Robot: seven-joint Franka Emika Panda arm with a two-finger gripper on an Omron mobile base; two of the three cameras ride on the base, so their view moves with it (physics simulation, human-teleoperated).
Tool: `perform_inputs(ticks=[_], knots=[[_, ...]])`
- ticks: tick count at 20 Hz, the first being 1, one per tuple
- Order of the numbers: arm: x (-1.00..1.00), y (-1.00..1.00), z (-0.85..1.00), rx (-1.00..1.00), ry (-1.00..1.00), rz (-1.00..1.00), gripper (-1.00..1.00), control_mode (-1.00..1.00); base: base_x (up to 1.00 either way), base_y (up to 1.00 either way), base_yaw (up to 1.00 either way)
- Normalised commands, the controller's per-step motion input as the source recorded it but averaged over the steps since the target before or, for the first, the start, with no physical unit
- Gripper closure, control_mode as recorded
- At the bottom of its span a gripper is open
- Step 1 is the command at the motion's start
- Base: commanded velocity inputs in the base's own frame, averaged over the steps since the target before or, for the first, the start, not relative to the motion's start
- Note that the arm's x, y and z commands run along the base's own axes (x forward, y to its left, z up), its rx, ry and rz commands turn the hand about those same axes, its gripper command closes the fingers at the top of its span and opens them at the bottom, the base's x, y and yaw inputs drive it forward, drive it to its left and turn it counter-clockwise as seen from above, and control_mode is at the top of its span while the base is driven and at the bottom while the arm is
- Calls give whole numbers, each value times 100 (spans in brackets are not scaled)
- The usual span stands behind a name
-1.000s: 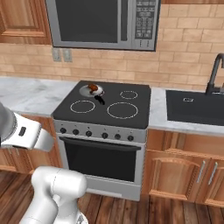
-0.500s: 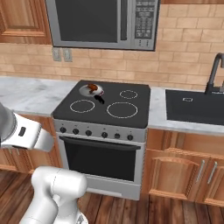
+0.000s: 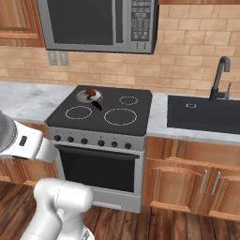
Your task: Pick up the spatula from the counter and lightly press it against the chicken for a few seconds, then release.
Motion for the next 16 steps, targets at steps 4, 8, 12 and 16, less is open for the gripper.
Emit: perform_inputs(ticks=[4,8,12,16], knots=[[0,0,0,0,0,0,-100,100,-9,-55,0],[0,0,0,0,0,0,-100,100,-9,-56,0],[0,0,0,0,0,0,-100,100,-8,-54,0],[0,0,0,0,0,0,-100,100,-6,-56,0]])
